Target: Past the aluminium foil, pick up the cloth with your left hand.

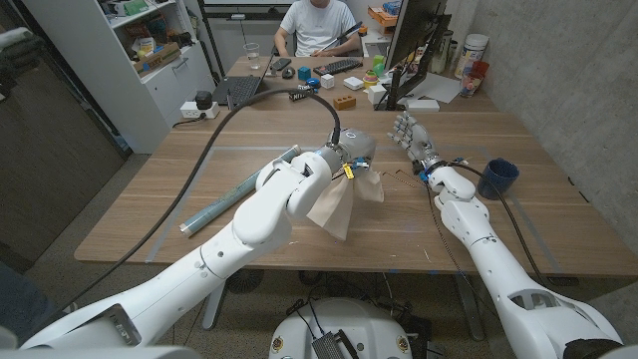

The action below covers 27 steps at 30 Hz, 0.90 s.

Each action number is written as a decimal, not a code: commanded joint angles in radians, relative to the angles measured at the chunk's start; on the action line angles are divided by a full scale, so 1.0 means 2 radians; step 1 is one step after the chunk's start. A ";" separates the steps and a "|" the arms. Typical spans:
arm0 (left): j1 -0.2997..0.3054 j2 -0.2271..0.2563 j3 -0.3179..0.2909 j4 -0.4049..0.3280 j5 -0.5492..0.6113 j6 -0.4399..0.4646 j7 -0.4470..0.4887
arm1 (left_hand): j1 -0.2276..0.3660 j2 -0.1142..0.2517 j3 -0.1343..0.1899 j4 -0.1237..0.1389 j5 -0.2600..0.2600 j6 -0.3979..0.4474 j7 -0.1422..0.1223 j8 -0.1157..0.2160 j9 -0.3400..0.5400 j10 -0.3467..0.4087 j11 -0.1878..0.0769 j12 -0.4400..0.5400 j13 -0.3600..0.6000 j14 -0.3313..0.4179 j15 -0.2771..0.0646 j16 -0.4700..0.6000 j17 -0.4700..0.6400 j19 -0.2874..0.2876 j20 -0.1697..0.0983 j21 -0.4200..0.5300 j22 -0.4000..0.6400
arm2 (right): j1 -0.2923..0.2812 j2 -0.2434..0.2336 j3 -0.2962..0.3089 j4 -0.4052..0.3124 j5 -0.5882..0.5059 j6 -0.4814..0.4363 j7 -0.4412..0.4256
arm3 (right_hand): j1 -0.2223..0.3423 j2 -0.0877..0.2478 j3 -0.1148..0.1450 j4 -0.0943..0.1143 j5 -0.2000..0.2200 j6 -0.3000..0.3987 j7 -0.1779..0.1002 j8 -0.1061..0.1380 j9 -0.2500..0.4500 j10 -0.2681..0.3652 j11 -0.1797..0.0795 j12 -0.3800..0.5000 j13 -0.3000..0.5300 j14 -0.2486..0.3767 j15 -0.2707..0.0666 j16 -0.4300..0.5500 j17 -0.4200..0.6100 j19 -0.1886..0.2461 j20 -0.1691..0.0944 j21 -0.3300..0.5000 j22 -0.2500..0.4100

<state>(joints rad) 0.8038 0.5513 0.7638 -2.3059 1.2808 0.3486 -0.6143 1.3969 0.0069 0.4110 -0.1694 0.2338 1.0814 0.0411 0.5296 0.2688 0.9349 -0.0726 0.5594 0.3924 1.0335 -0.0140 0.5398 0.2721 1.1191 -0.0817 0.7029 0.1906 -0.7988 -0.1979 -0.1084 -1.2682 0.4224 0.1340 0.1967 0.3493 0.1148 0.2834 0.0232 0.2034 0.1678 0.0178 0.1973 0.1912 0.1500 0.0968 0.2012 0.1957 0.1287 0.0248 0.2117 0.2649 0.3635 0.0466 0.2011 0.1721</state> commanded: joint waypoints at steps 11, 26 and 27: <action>-0.031 -0.026 -0.026 -0.052 0.033 -0.017 -0.053 | 0.013 0.016 0.008 0.003 0.006 0.003 0.001 0.004 0.002 0.011 -0.002 -0.006 0.160 0.079 -0.089 -0.004 0.087 -0.006 0.004 0.007 -0.001 | 0.007 0.000 0.000 -0.006 -0.002 -0.002 -0.003 | -0.003 -0.002 0.003 -0.004 0.002 0.007 0.003 0.001 -0.001 0.007 0.001 0.001 0.001 0.008 -0.001 0.002 -0.002 0.008 0.005 0.003 0.001; -0.044 -0.041 -0.050 -0.073 0.028 -0.029 -0.065 | 0.012 0.015 0.011 0.002 0.010 0.001 0.002 0.004 0.002 0.014 -0.001 -0.013 0.163 0.077 -0.087 -0.008 0.090 -0.020 0.013 0.009 -0.003 | -0.005 -0.008 -0.001 -0.041 -0.002 -0.017 -0.016 | -0.004 -0.001 0.003 -0.005 0.002 0.007 0.004 0.001 -0.001 0.008 0.001 0.001 0.001 0.009 -0.001 0.002 -0.003 0.010 0.001 0.003 0.001; -0.045 -0.043 -0.053 -0.075 0.024 -0.028 -0.068 | 0.012 0.015 0.011 0.002 0.010 0.001 0.002 0.005 0.002 0.015 0.000 -0.013 0.164 0.077 -0.087 -0.009 0.091 -0.020 0.013 0.009 -0.003 | -0.005 -0.008 -0.001 -0.040 -0.001 -0.017 -0.014 | -0.004 -0.001 0.003 -0.005 0.002 0.008 0.005 0.001 -0.001 0.008 0.001 0.001 0.001 0.009 -0.002 0.002 -0.003 0.010 0.001 0.003 0.001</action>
<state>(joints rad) 0.7453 0.4904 0.6946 -2.4179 1.3404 0.3075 -0.7077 1.3983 0.0054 0.4155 -0.1735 0.2450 1.0810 0.0407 0.5332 0.2682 0.9430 -0.0715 0.5358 0.3924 1.0329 -0.0145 0.5275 0.2724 1.0856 -0.0585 0.7106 0.1860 -0.7979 -0.2078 -0.1096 -1.3198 0.4183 0.1180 0.1839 0.3493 0.1148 0.2875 0.0192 0.2034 0.1734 0.0234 0.1973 0.1913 0.1591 0.0984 0.2012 0.1957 0.1341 0.0194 0.2117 0.2600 0.3727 0.0481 0.2010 0.1722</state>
